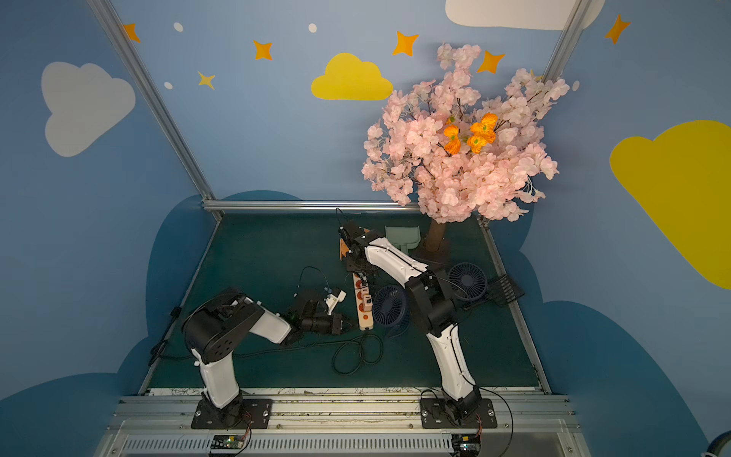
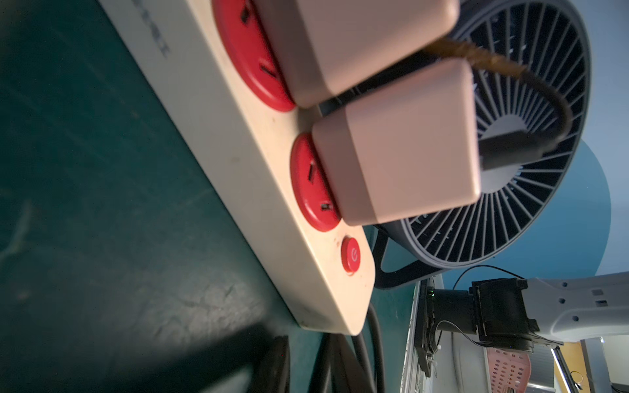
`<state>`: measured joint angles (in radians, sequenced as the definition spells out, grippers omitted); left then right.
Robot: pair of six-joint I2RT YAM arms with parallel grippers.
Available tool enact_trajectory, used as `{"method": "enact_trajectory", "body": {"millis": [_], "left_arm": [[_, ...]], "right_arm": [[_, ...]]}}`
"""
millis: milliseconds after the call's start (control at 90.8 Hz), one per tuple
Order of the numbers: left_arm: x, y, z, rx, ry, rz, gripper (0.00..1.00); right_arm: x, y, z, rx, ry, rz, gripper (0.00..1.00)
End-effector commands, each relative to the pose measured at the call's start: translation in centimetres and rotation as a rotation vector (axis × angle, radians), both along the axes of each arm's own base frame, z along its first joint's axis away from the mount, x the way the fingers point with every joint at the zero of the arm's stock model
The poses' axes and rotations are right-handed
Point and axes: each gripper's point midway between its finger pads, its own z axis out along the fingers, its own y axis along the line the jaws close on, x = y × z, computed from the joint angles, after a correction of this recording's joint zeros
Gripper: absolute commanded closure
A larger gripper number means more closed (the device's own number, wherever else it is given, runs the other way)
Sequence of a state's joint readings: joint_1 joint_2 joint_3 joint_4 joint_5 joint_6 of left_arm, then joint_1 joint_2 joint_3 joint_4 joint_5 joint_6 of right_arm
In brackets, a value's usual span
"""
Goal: Plug the desk fan into the power strip
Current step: Insert the plug into the socket, then reset both arms
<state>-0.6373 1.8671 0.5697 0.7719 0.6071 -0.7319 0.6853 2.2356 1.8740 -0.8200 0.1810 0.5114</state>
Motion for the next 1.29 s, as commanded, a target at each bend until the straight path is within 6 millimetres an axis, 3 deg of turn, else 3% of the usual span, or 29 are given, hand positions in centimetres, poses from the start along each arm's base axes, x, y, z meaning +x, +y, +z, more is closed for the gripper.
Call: {"method": "enact_trajectory", "body": {"millis": [0, 121, 352, 507, 595, 661, 793, 925, 991, 1134, 1190, 1278], "left_arm": [[1.1, 0.0, 1.2, 0.027, -0.061, -0.004, 0.72], [1.9, 0.2, 2.1, 0.06, -0.109, 0.006, 0.67], [2.4, 1.2, 3.4, 0.118, -0.169, 0.025, 0.6], [2.5, 2.4, 5.4, 0.18, -0.257, 0.034, 0.51], [2.8, 3.6, 6.7, 0.233, -0.335, 0.046, 0.4], [3.3, 4.7, 8.1, 0.273, -0.407, 0.072, 0.32], [5.1, 8.4, 10.2, 0.384, -0.532, 0.191, 0.19], [7.5, 14.4, 11.7, 0.483, -0.613, 0.392, 0.07], [8.6, 18.0, 12.0, 0.523, -0.624, 0.52, 0.01], [10.1, 26.3, 11.0, 0.635, -0.588, 0.797, 0.0], [10.3, 29.8, 10.2, 0.684, -0.508, 0.914, 0.0], [10.9, 32.6, 10.8, 0.748, -0.539, 0.986, 0.0]], "right_arm": [[-10.1, -5.4, -13.8, -0.265, 0.484, -0.001, 0.82], [-8.3, -3.9, -9.9, -0.195, 0.404, 0.017, 0.54], [-4.0, -1.4, 0.1, -0.051, 0.167, 0.047, 0.28], [-2.3, -1.9, 7.7, 0.007, -0.011, 0.055, 0.16], [-2.4, -2.8, 11.8, 0.027, -0.111, 0.056, 0.07], [-2.9, -4.2, 13.8, 0.024, -0.169, 0.045, 0.04], [-3.6, -8.3, 17.5, 0.008, -0.333, -0.014, 0.02], [-4.3, -15.1, 19.3, 0.026, -0.509, -0.17, 0.02], [-5.0, -19.4, 18.0, 0.025, -0.577, -0.284, 0.02], [-7.4, -28.6, 15.4, -0.001, -0.73, -0.469, 0.02], [-8.6, -31.5, 14.4, -0.017, -0.78, -0.523, 0.02], [-10.0, -34.6, 12.3, -0.044, -0.823, -0.581, 0.02]]}}
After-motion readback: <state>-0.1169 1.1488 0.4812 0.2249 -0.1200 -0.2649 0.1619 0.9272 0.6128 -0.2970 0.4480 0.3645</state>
